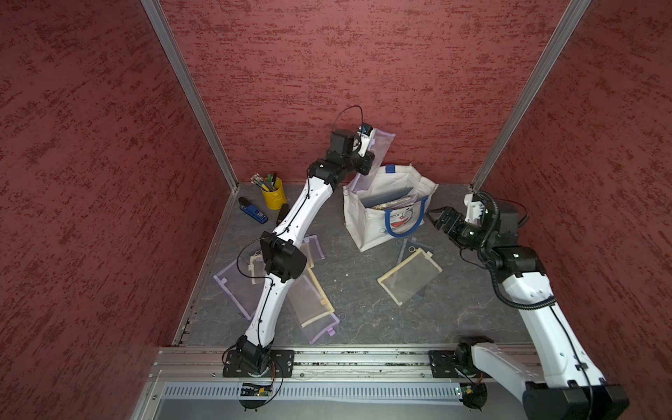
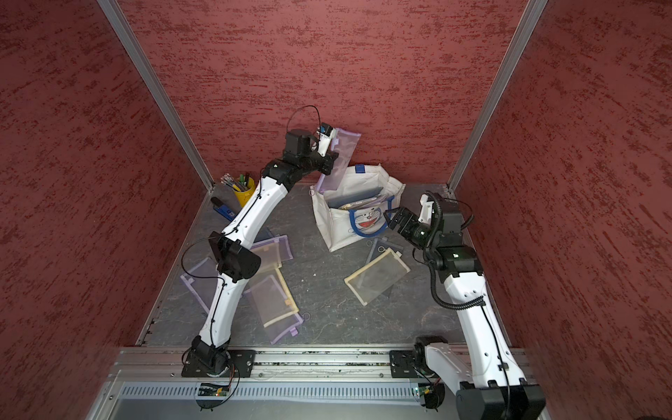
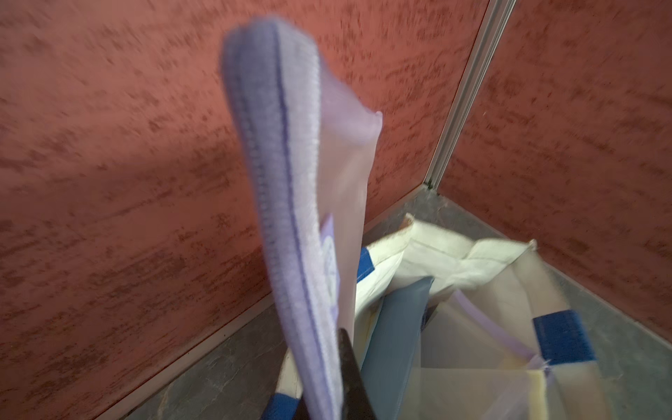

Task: Put the pencil pouch into the canvas bag
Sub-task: Place the pencil pouch in the canvas bag.

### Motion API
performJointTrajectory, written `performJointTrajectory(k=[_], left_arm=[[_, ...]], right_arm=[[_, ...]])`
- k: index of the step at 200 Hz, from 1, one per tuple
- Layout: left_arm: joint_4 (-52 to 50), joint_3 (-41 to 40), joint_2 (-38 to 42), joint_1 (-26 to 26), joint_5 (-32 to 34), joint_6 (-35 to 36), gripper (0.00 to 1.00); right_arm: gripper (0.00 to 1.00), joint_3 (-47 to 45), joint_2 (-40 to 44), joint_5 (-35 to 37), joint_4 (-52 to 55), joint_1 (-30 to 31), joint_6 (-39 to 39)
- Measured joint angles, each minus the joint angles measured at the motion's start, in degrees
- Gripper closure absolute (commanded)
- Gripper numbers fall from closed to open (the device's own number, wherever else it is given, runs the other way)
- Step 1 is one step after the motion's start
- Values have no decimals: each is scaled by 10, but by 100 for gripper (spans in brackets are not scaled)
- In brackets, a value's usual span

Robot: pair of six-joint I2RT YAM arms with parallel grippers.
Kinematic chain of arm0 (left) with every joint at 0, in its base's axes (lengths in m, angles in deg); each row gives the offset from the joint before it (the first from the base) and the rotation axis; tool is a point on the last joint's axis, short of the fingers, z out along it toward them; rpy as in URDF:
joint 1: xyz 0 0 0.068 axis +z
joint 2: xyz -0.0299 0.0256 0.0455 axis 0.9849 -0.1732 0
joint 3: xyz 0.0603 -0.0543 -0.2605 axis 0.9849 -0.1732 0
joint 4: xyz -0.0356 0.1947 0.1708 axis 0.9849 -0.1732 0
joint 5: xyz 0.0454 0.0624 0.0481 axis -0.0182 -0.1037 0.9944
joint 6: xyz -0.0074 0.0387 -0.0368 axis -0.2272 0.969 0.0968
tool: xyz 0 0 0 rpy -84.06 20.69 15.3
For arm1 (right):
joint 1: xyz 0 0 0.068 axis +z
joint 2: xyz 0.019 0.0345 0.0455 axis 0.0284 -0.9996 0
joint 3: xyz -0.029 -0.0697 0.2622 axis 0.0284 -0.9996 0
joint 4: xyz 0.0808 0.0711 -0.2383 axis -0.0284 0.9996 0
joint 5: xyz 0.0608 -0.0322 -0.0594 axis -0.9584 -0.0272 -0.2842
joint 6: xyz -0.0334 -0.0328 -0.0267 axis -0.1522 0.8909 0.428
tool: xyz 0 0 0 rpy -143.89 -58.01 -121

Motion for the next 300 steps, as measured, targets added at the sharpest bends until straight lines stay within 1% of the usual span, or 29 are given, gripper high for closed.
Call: performJointTrajectory(k=[21,48,71,97,126,151,186,220,238,241,244,247,250,262,281,300], left_arm=[[8,-42,2,-21,27,37,100],[16,-77,6,-48,57,76,100],[16,-103,7,-65,71,95,100],[13,-136,21,-78,78,109,100],[11,-140,33,-92,92,116,100],[-3,-127,33,-98,104,116,100],[-33,-82,11,-94,120,108,100],[-52,-77,-1,-93,145,108,74],[-59,-76,-3,-97,159,104,51],[-60,-76,-3,-97,162,111,48],[-61,-76,-3,-98,163,103,44],[-63,-76,-3,-98,165,109,38],[-64,-76,-4,-99,166,102,36],[-68,-75,-4,-100,165,97,31],[-71,-76,-1,-102,157,81,29],[-70,-110,31,-106,142,64,27]], right_arm=[[1,-14,23,26,36,0,5],[1,-56,47,48,63,0,5],[1,-89,50,56,77,0,5],[1,-102,50,60,86,0,5],[1,-104,50,63,86,0,5],[1,-119,53,63,86,0,5],[1,-132,59,64,87,0,5],[1,-132,62,64,87,0,5],[1,-133,61,64,87,0,5],[1,-133,60,64,87,0,5],[1,-134,59,64,87,0,5],[1,-134,59,64,87,0,5],[1,-134,58,64,87,0,5],[1,-137,55,64,87,0,5],[1,-144,52,64,87,0,5],[1,-153,52,64,86,0,5]])
